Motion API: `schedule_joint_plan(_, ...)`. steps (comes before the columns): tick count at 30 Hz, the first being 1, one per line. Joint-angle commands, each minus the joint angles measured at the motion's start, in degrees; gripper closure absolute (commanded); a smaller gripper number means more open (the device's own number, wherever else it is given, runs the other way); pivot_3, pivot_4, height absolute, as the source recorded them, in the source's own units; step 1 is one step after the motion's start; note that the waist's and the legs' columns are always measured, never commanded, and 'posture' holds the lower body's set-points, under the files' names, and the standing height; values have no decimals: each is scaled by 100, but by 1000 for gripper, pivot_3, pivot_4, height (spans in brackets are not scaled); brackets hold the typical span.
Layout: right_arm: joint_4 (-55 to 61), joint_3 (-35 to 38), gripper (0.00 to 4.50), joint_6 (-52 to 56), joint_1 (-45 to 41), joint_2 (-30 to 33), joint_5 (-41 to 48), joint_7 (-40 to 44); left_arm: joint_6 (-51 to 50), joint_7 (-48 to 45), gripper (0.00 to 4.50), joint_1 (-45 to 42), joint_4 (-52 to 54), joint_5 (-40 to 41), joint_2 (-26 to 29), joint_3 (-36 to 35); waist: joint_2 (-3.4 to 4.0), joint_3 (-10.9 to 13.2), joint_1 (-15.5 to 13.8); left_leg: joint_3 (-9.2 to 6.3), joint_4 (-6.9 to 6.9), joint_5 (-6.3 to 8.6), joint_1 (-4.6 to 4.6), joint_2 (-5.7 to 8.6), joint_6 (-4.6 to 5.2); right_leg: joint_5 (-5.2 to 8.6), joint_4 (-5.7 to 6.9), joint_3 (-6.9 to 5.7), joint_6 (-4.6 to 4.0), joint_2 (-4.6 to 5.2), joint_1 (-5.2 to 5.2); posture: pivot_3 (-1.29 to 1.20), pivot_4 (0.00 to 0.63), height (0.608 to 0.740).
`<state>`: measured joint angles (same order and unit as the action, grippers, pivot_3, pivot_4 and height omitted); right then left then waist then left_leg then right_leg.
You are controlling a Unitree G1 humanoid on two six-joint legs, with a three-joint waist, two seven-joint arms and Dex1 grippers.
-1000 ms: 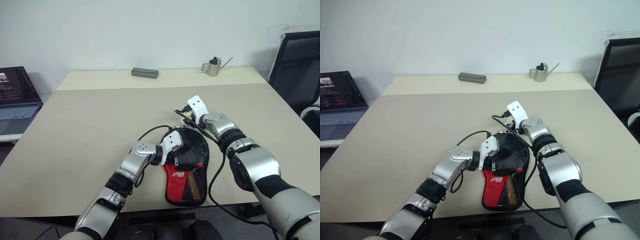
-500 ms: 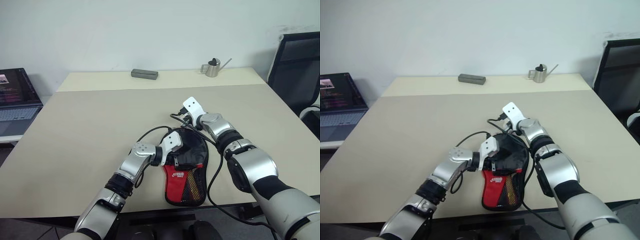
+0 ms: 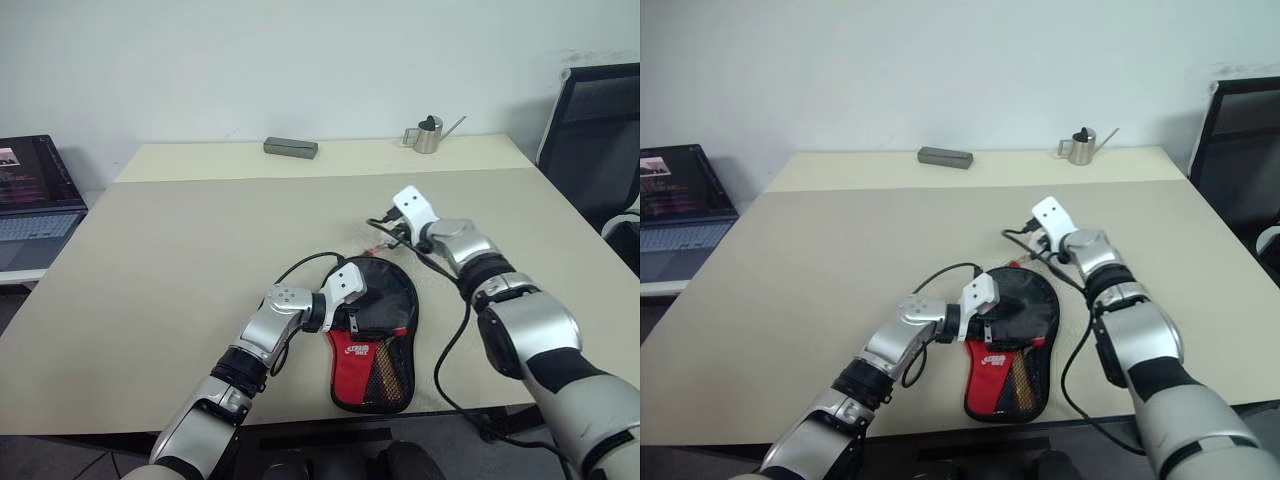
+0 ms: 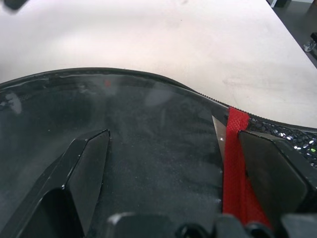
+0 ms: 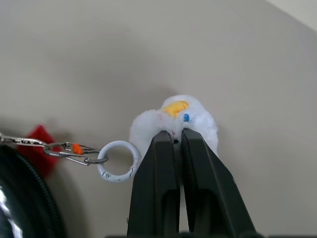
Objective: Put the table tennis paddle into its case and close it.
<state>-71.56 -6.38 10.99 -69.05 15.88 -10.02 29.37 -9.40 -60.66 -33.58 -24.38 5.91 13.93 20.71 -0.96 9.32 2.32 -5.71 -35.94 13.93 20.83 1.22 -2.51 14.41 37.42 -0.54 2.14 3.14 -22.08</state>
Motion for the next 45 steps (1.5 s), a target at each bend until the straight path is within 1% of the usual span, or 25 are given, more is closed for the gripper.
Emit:
schedule_joint_plan(1, 578, -33, 4474, 2, 154, 354, -42, 191, -304, -17, 0, 386, -562, -387, 73, 366, 1, -1, -1, -1, 0, 0, 0, 0, 0, 0, -3, -1, 0, 0, 1, 0, 150, 740)
schedule_joint_plan(8, 1925, -212, 4474, 387, 929, 705, -68, 622, -310, -45, 0, 352, -644, -405, 50, 363, 8, -4, -24, -5, 9, 1, 4, 1, 0, -4, -33, -5, 7, 0, 11, 0, 150, 740)
schedule_joint_plan(13, 3605, -228, 4474, 1132, 1737, 1151, 25, 1136, -323, -39, 0, 355, -670, -416, 52, 354, 11, -6, -49, -10, 11, 1, 6, 0, -1, -3, -39, -9, 9, 0, 11, 0, 150, 740)
schedule_joint_plan(25, 6036, -91, 4474, 2512, 2693, 2063, 359, 1787, -302, -19, 0, 341, -748, -427, 43, 343, 14, -8, -64, -11, 13, 3, 9, 0, -3, 0, -47, -11, 14, 2, 12, 0, 150, 740)
schedule_joint_plan(30, 7064, -104, 4474, 3116, 3251, 2511, 632, 2162, -286, -21, 0, 323, -793, -434, 29, 348, 14, -8, -69, -13, 12, 4, 9, 0, -4, 1, -49, -13, 16, 2, 13, 0, 150, 740)
schedule_joint_plan(37, 8209, -127, 4474, 3709, 4098, 3128, 1036, 2560, -252, -29, 0, 271, -876, -452, -15, 365, 8, -5, -80, -15, 12, 7, 9, 1, -9, 5, -54, -15, 22, 4, 20, 0, 150, 740)
schedule_joint_plan(45, 9025, -180, 4474, 4056, 4701, 3665, 1474, 2826, -198, -69, 0, 224, -960, -475, -38, 373, -5, 0, -83, -23, 11, 11, 5, 1, -15, 12, -61, -19, 27, 5, 31, 0, 150, 740)
